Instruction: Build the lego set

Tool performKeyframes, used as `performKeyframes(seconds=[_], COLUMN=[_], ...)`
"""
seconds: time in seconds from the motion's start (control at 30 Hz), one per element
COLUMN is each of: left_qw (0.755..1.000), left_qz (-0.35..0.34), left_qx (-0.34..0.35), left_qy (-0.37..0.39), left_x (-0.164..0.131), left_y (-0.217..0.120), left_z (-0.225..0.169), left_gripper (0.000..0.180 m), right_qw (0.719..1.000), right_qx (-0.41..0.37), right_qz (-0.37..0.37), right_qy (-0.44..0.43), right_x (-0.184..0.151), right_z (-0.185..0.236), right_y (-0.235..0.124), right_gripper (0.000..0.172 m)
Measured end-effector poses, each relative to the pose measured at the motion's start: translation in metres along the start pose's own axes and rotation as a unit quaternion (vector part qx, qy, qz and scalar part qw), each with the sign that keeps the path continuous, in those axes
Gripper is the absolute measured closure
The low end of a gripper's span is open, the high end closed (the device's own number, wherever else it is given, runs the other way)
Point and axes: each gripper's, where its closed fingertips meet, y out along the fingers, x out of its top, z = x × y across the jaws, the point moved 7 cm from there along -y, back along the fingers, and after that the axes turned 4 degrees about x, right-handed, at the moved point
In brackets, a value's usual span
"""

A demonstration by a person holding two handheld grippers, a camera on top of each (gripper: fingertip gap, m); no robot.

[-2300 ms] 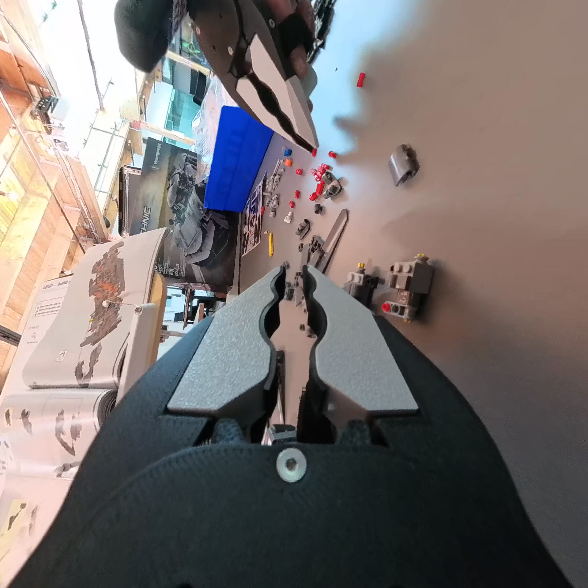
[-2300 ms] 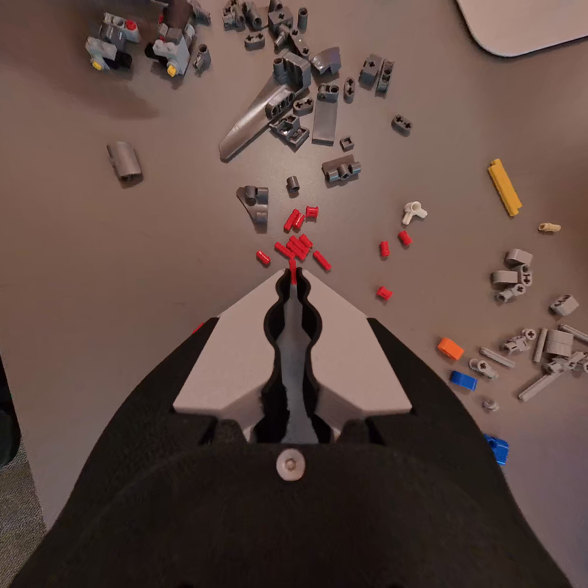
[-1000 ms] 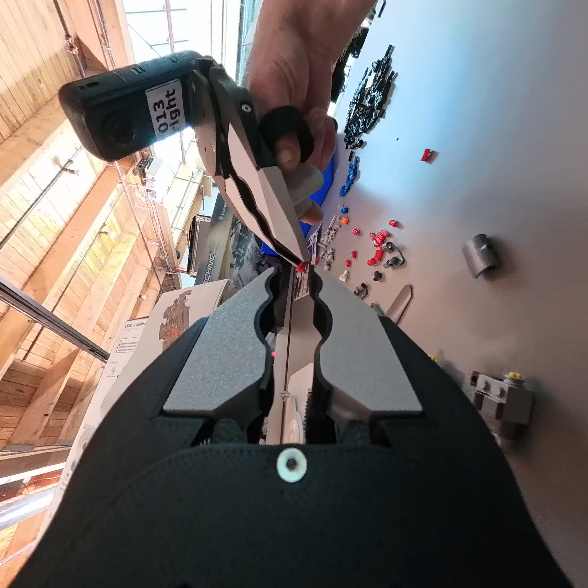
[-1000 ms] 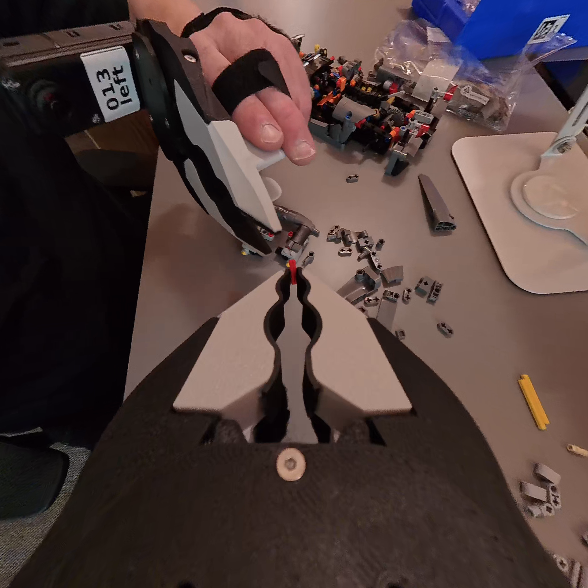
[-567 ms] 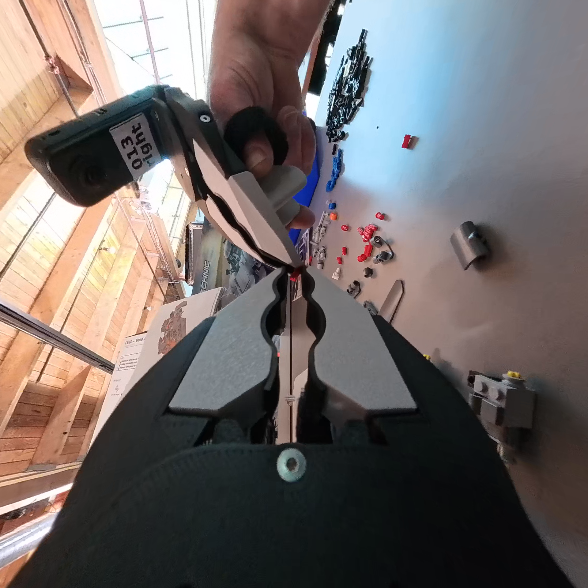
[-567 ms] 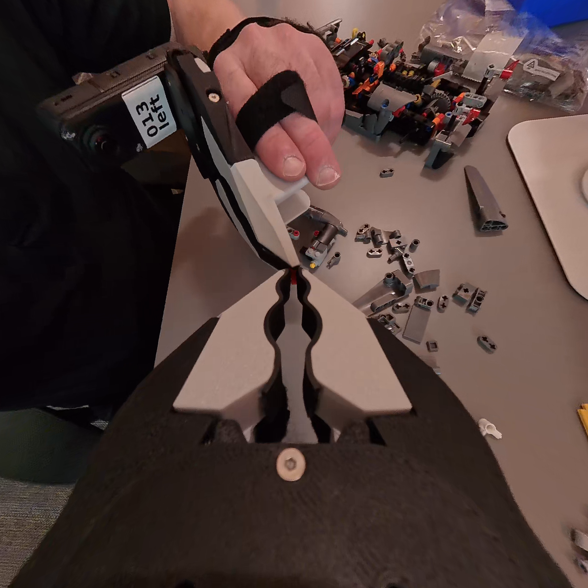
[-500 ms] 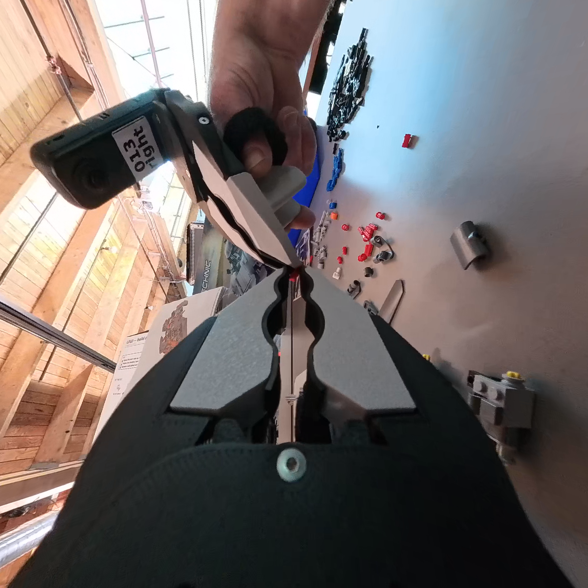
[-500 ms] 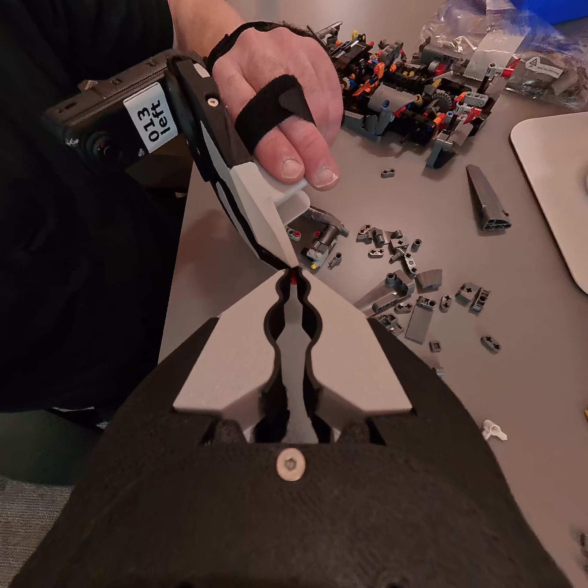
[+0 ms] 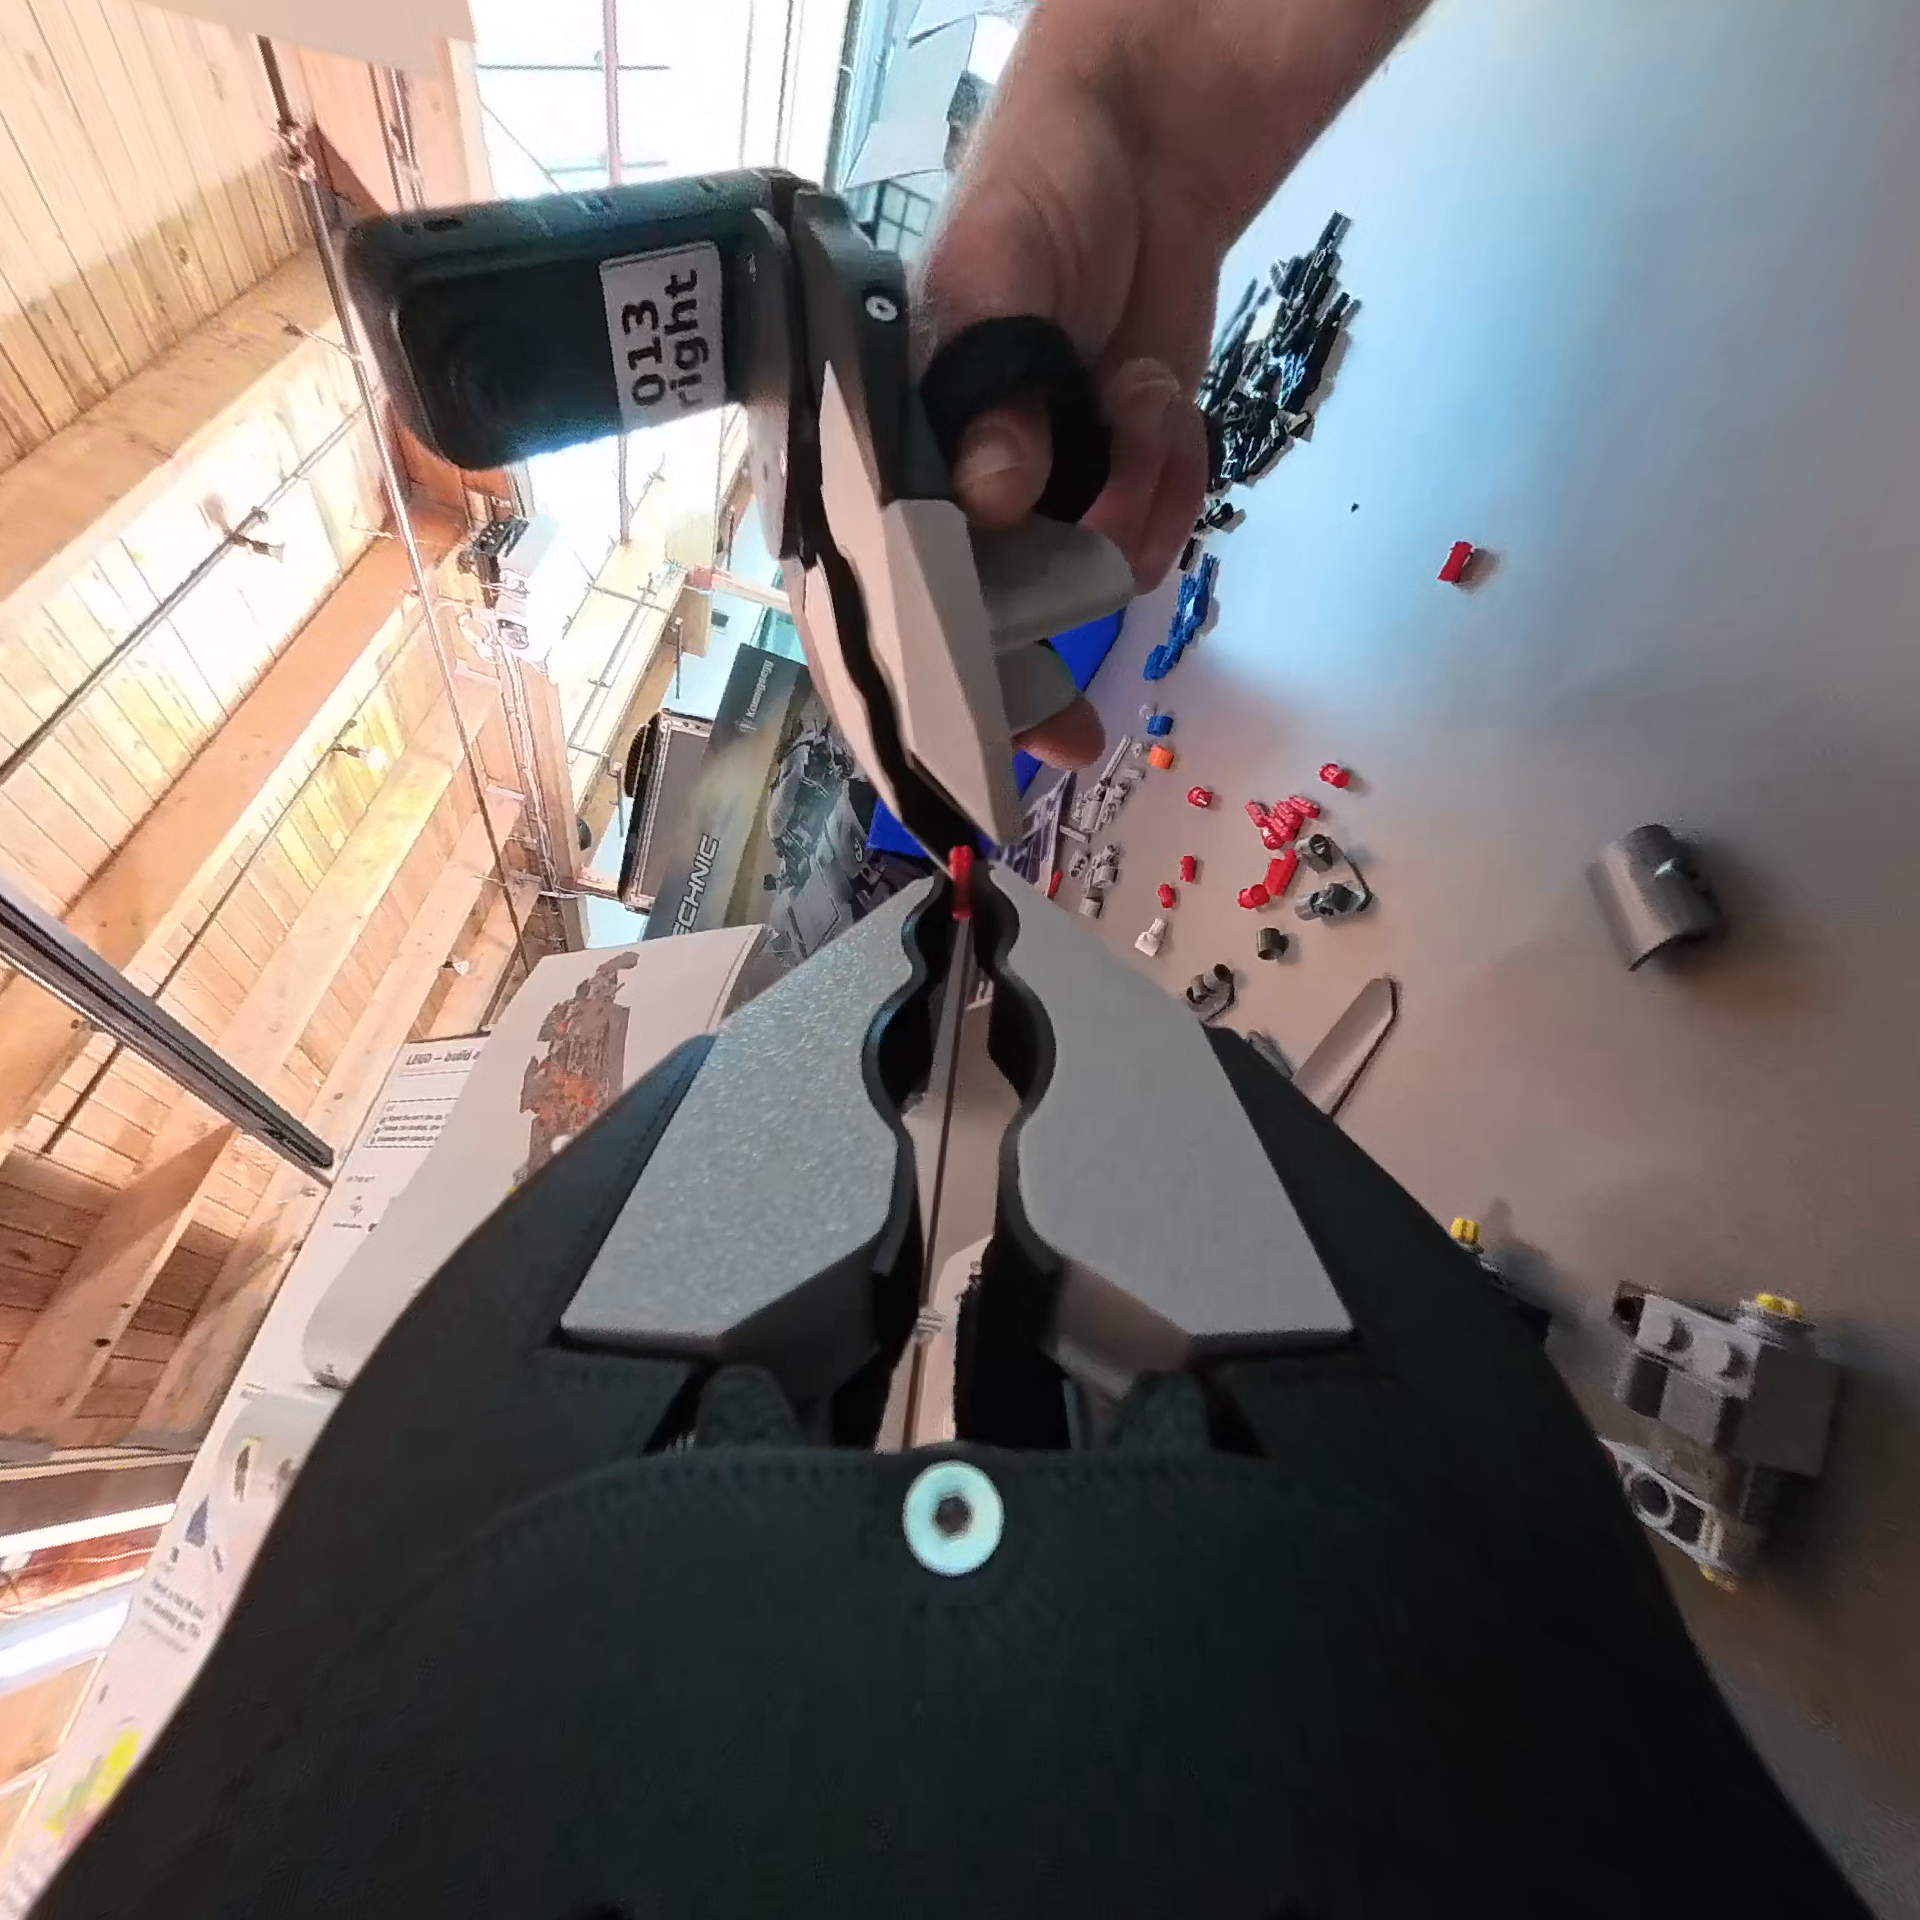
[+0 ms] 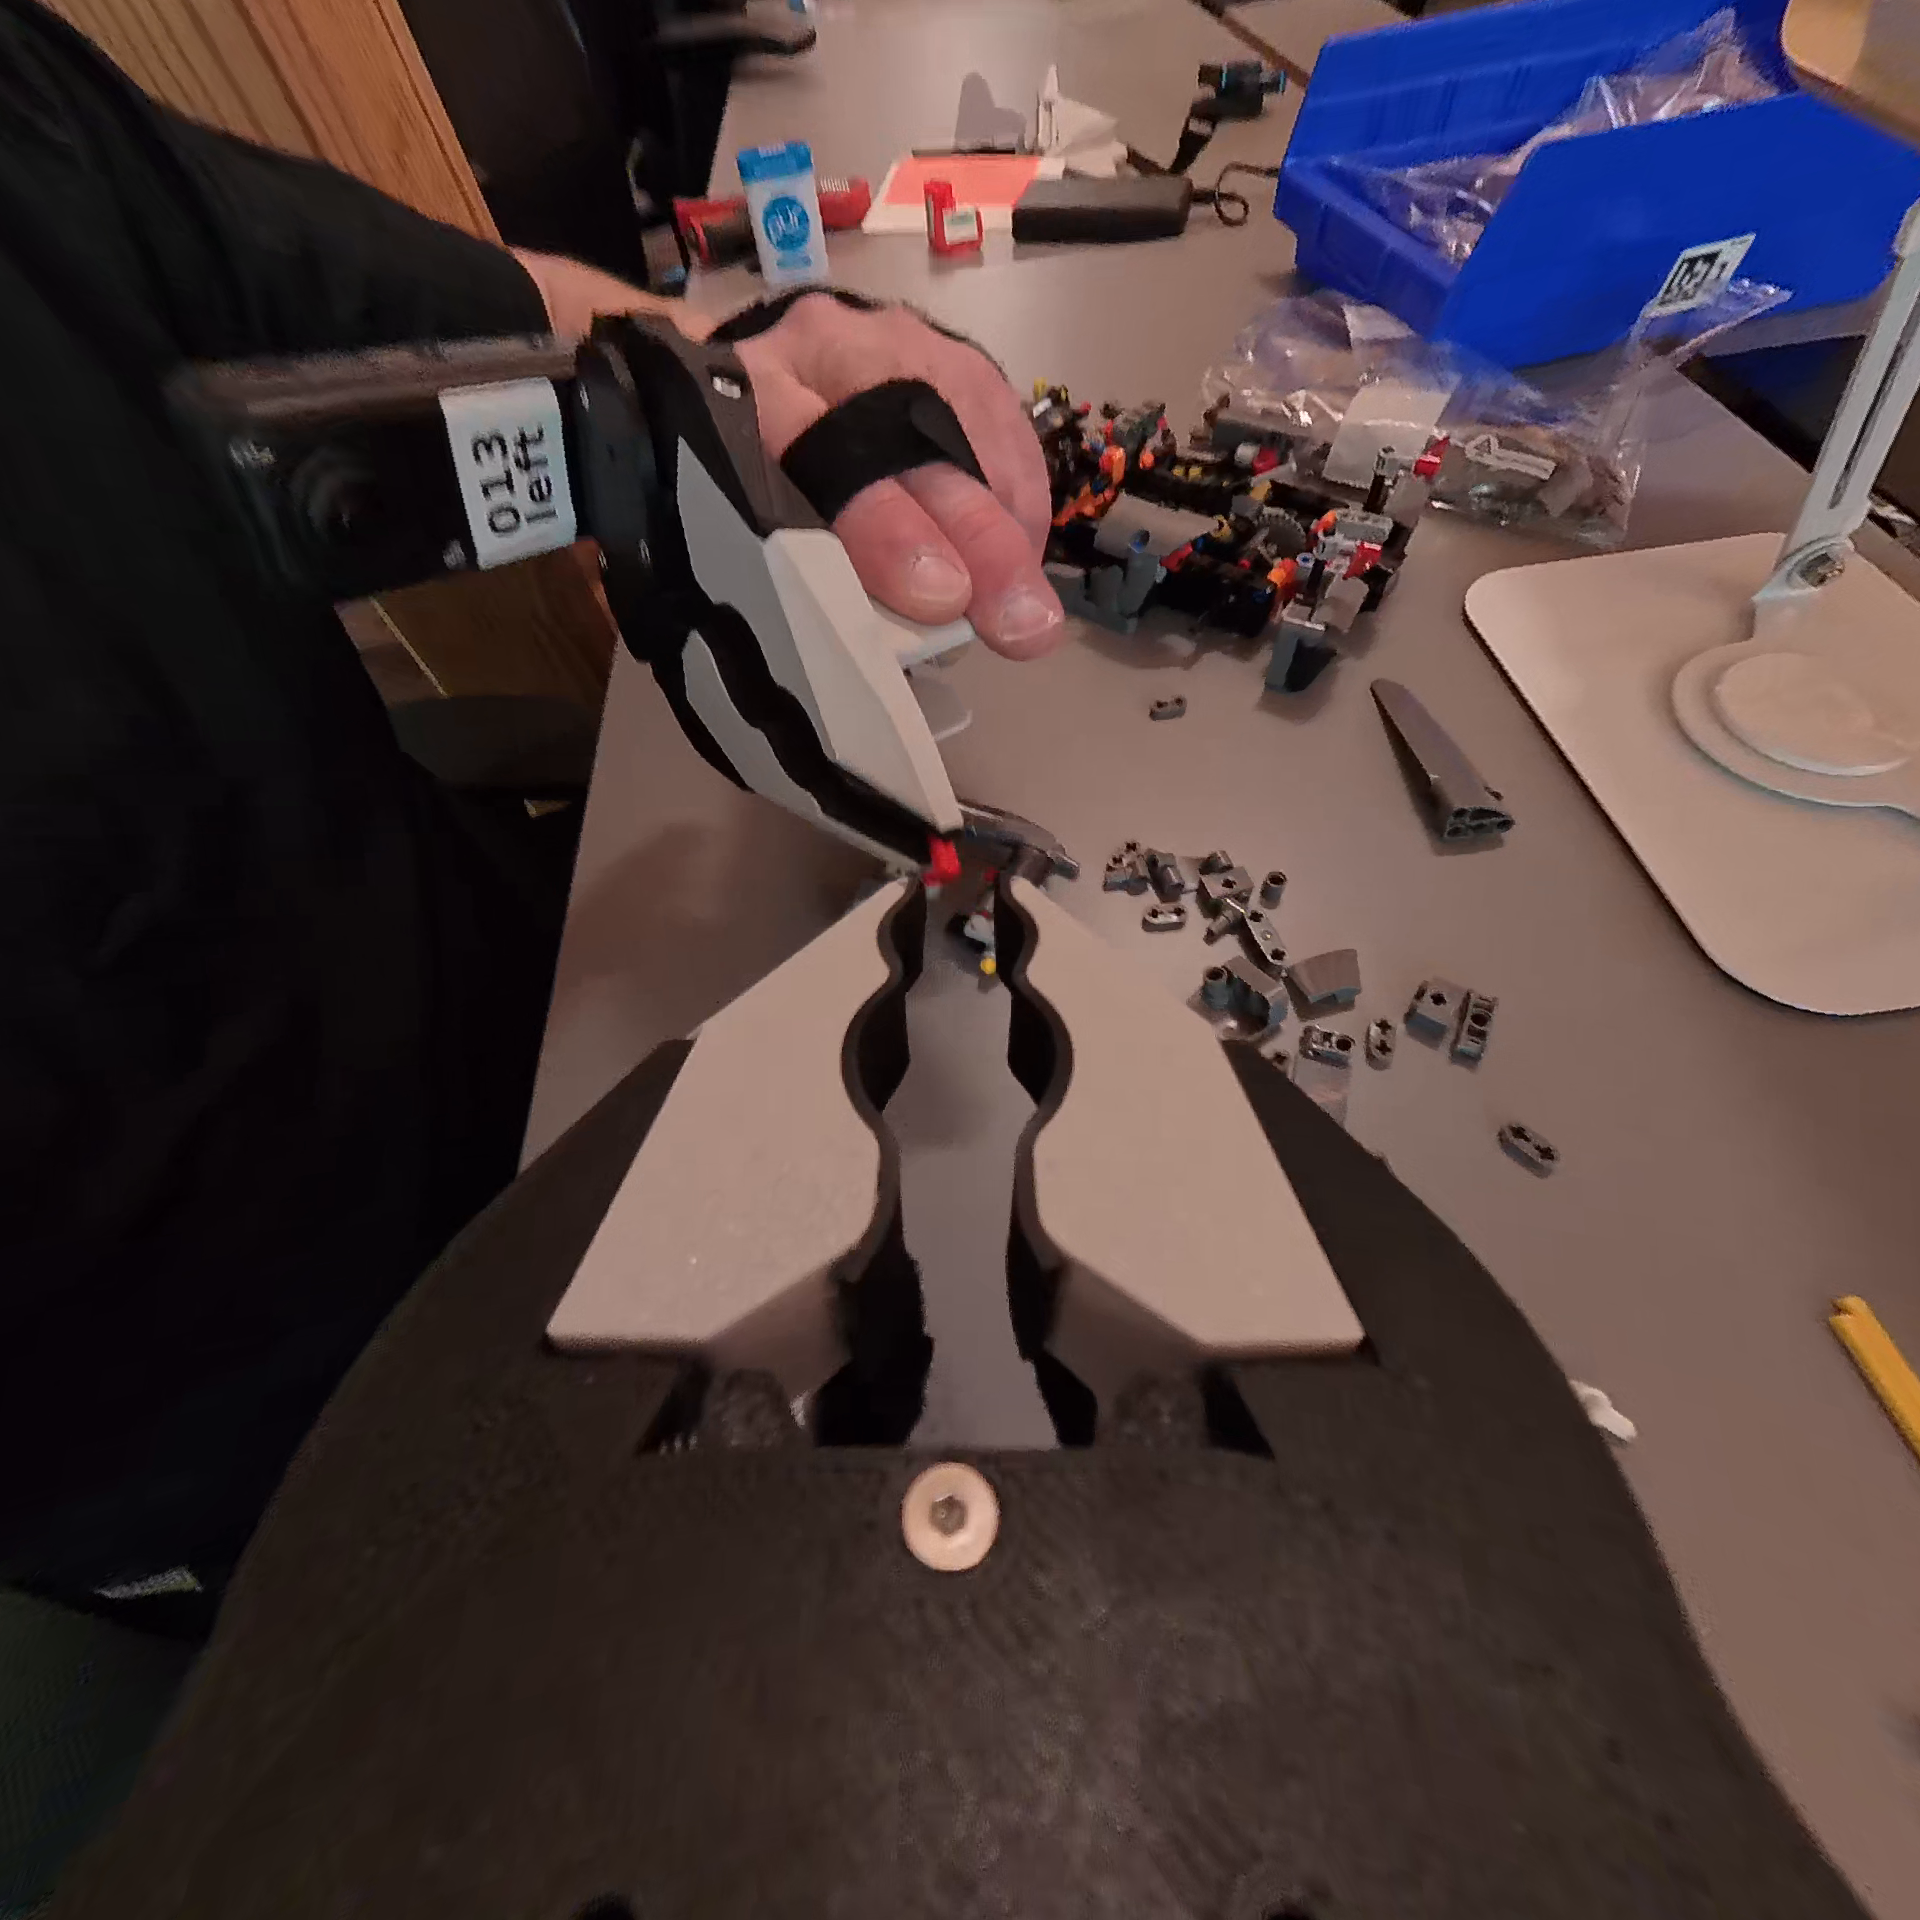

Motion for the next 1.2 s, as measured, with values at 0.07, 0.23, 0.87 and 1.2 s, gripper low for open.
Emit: performKeyframes(seconds=[0.07, 0.23, 0.87, 1.2], left_qw=[1.0, 1.0, 1.0, 0.996], left_qz=[-0.001, -0.007, 0.003, 0.053], left_qx=[0.004, 0.018, 0.024, -0.075], left_qy=[0.011, 0.025, 0.0, -0.023], left_x=[0.002, 0.004, 0.001, -0.015], left_y=[0.0, -0.001, -0.009, -0.025], left_z=[-0.002, -0.001, 0.012, -0.006], left_gripper=[0.18, 0.18, 0.159, 0.162], right_qw=[1.0, 0.998, 0.996, 0.993], right_qx=[0.01, 0.031, -0.025, -0.094], right_qz=[-0.023, -0.045, -0.087, -0.065], right_qy=[0.011, 0.023, 0.001, 0.0], right_x=[0.002, 0.0, -0.001, -0.017], right_z=[0.0, 0.002, 0.001, 0.022], right_y=[-0.001, 0.001, -0.012, -0.024], right_gripper=[0.165, 0.167, 0.172, 0.172])
